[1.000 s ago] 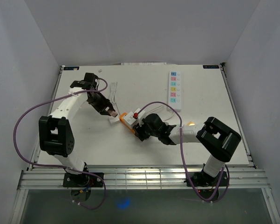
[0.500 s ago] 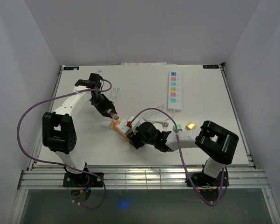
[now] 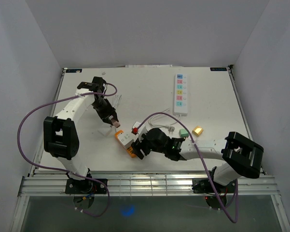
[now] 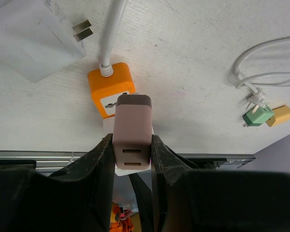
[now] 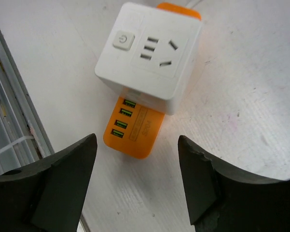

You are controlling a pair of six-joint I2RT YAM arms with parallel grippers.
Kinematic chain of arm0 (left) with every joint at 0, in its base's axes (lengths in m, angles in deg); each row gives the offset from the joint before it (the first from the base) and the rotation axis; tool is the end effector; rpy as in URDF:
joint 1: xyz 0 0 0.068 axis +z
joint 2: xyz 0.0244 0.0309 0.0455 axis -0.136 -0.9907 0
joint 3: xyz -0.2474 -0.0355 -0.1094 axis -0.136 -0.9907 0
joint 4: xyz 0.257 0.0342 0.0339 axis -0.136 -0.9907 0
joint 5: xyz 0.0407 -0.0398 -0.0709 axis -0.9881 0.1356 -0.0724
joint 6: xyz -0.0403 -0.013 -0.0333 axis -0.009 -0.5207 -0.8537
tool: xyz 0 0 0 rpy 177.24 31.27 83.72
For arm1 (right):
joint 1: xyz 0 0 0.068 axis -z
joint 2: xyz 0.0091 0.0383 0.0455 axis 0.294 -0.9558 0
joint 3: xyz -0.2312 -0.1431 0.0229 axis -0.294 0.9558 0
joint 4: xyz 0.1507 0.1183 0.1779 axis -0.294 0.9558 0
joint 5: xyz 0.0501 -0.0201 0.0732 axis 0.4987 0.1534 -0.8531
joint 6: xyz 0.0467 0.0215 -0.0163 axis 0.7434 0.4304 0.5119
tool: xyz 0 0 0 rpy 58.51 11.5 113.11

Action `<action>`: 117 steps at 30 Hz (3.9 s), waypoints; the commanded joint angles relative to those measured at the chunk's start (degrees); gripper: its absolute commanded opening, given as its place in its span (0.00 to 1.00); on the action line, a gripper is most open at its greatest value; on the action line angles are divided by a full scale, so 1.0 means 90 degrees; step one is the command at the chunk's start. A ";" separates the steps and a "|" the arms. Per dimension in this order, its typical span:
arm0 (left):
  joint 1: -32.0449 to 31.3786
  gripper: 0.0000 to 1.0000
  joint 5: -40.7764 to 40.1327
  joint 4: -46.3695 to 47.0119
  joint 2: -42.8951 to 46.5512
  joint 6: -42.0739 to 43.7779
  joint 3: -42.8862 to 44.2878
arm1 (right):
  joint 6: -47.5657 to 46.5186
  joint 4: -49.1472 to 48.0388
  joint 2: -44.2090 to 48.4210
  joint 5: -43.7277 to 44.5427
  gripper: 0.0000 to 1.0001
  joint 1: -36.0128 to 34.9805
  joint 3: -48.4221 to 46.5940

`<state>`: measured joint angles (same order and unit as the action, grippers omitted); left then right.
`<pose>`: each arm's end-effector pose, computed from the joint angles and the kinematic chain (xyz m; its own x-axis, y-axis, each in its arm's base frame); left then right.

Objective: Insert the plug

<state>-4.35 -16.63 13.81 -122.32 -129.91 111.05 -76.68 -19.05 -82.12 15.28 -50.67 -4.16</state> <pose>0.3113 -0.0762 0.2517 -0.8654 -0.4935 0.0863 -0.4977 0.8272 -0.2607 0.1217 0.2906 0.1890 -0.2771 -0.3736 -0.8852 -0.8727 0.4834 0.0692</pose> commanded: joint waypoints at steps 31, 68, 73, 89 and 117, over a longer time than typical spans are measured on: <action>0.0092 0.00 -0.0605 -0.0499 0.1525 0.0572 0.0310 | -0.0786 0.1903 0.0147 -0.1088 0.95 0.0831 -0.1860; 0.0629 0.00 -0.1309 -0.0831 0.2151 0.0181 0.0369 | 0.0707 0.3232 -0.1788 0.1937 0.53 -0.0117 -0.3687; 0.0619 0.00 -0.1299 -0.0792 0.2170 0.0171 0.0339 | 0.1215 0.3544 -0.1895 0.2720 0.29 -0.0068 -0.3882; 0.0629 0.00 -0.1260 -0.0714 0.2151 0.0249 0.0241 | 0.4000 0.4846 -0.2277 0.3328 0.46 -0.0487 -0.4859; 0.0629 0.00 -0.1260 -0.0685 0.1985 0.0347 0.0359 | 0.0768 0.1445 -0.0352 0.0369 0.20 0.0313 -0.2700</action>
<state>0.96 -27.54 6.55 -105.07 -127.42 112.76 -64.11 -0.34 -85.46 25.55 -47.39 -26.82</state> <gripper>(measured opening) 0.386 0.235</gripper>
